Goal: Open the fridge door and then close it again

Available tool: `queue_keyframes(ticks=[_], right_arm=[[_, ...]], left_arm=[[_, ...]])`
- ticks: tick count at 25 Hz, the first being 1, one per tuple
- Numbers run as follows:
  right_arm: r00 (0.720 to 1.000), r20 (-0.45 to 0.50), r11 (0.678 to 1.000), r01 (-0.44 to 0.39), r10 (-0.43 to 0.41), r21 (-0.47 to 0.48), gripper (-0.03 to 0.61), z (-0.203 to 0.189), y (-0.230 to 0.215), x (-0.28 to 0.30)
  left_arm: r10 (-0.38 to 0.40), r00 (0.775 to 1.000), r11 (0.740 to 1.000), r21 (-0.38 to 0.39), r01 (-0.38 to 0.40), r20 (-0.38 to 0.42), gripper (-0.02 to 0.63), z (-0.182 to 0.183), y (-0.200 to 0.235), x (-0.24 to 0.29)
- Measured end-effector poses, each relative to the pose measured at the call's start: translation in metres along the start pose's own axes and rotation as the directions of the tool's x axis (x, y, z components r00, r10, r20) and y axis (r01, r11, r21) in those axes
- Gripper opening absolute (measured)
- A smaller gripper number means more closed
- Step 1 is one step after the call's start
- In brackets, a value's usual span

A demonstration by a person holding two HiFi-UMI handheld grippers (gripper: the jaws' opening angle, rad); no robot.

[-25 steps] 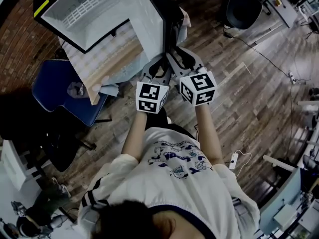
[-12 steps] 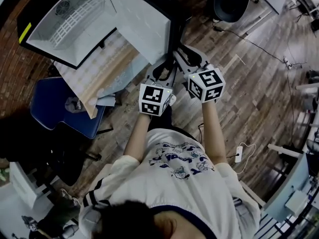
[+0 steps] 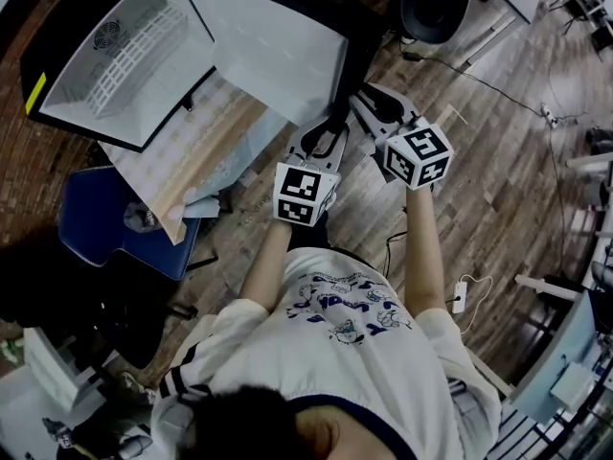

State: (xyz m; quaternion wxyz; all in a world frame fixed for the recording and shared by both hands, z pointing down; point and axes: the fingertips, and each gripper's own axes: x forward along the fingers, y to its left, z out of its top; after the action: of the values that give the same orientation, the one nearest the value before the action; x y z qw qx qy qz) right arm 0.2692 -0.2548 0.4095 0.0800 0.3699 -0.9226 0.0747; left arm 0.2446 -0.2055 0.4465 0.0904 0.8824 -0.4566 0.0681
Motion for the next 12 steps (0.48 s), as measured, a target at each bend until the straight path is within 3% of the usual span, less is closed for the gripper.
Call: queue_keyframes(ticks=[12], right_arm=[[1.0,0.0,1.0,-0.018,0.018,0.004,0.12,0.007,-0.053,0.011]], left_arm=[[-0.01,1.0,1.0,-0.002,0.01,-0.009,0.103,0.011,0.014,0.034]])
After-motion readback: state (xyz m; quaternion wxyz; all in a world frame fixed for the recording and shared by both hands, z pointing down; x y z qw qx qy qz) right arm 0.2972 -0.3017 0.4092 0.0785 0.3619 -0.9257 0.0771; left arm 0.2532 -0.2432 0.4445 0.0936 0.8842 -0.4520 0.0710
